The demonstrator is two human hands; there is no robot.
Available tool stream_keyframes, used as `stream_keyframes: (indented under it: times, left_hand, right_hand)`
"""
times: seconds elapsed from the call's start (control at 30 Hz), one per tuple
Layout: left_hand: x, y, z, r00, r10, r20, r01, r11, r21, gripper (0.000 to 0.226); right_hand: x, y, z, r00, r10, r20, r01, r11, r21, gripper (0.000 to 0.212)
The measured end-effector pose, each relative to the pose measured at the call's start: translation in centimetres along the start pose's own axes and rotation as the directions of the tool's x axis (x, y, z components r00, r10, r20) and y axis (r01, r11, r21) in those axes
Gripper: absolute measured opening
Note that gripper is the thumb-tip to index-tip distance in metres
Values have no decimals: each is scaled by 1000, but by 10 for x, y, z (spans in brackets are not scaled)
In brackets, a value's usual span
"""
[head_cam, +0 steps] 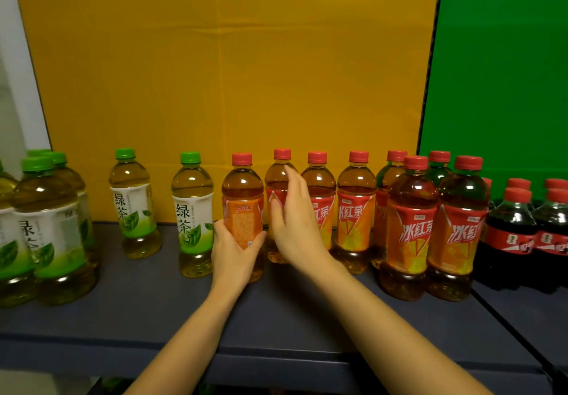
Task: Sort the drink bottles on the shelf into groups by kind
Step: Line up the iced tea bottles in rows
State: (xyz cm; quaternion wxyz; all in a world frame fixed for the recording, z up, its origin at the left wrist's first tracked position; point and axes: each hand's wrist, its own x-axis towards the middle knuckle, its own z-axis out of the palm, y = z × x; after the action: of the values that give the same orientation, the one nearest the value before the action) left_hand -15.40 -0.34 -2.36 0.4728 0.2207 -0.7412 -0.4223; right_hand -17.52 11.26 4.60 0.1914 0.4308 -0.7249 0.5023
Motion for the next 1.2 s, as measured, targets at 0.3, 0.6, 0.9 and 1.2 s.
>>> stream_keyframes:
  times: [0.3, 0.6, 0.9, 1.2]
  left_hand:
    - [-5, -1, -4, 999, -10, -38, 8, 999, -49, 64]
    - [-6, 0, -5, 999, -4, -35, 2, 998, -61, 63]
    - [-6, 0, -9, 997, -34, -72, 24, 990, -141, 59]
    - [-20, 23, -35, 990, 32, -135, -68, 958, -277, 47]
  right_hand:
    - [91, -8, 8, 971, 189, 148, -70, 814, -576, 92]
    - [128, -28, -5, 809, 432, 399, 93, 577, -812, 62]
    - [123, -30, 2, 891, 255, 375, 76, 732, -677, 81]
    - [107, -74, -42, 949, 37, 313, 145, 832, -535, 94]
